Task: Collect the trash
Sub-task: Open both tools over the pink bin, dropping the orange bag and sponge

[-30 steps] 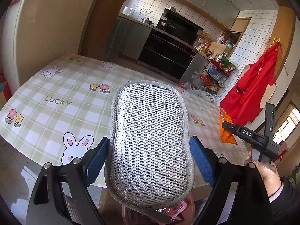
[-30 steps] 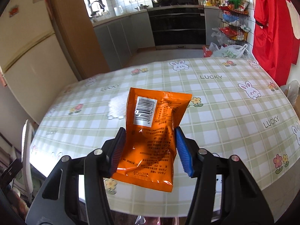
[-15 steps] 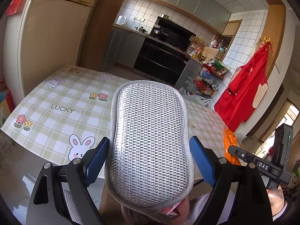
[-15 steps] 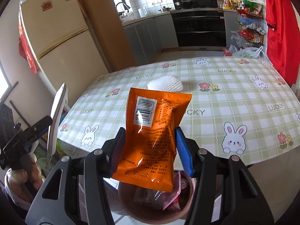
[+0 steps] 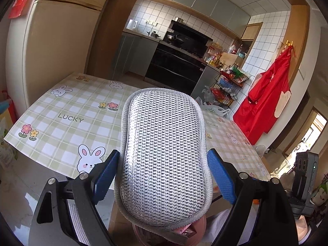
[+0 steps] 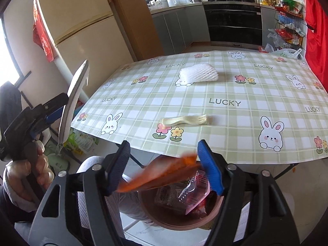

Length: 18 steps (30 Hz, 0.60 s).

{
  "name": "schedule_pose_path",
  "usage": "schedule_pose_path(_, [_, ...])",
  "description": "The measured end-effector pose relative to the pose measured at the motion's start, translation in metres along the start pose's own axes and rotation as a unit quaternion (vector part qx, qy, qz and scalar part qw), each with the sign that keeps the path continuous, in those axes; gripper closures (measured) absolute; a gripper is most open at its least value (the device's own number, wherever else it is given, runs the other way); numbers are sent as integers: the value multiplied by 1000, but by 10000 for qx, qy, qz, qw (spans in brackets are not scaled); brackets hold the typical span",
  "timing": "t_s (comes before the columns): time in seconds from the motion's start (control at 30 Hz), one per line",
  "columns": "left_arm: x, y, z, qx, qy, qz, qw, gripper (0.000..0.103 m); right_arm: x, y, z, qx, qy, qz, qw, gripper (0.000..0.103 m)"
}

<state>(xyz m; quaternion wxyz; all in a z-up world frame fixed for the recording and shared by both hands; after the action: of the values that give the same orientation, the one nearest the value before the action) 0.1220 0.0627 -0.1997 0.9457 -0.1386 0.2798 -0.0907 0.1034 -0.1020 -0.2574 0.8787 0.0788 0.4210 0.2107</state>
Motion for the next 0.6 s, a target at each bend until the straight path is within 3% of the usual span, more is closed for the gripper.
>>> schedule_pose_path(0.1, [5, 2, -4, -18, 64, -6, 10000, 19, 2, -5, 1, 58, -35, -72, 10000, 25])
schedule_pose_path(0.2, [9, 3, -8, -9, 131, -15, 9999, 19, -4, -17, 10, 247, -295, -306, 9988, 9])
schedule_pose_path(0.33, [15, -2, -14, 27, 236, -60, 9997, 19, -19, -41, 24, 556, -819, -795, 9919, 6])
schedule_pose_path(0.5, [22, -17, -24, 242, 387, -177, 9988, 19, -41, -60, 36, 747, -1432, -1095, 9808, 6])
schedule_pose_path(0.6, [28, -29, -33, 374, 529, -274, 9975, 19, -47, -65, 40, 776, -1584, -1133, 9778, 6])
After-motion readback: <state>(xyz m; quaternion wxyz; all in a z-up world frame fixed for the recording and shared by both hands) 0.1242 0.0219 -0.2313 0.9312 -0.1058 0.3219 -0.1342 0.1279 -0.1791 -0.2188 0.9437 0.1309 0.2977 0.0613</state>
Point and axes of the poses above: each gripper's, at about its wrist camera, not at the fingertips, and x roughly the way its jaws point, y to its left, z to its top, the point moved 10 cm from there along x, roughly the way its jaws point, and after that the axes turned 5 degrees about x, right-handed, at the moved point
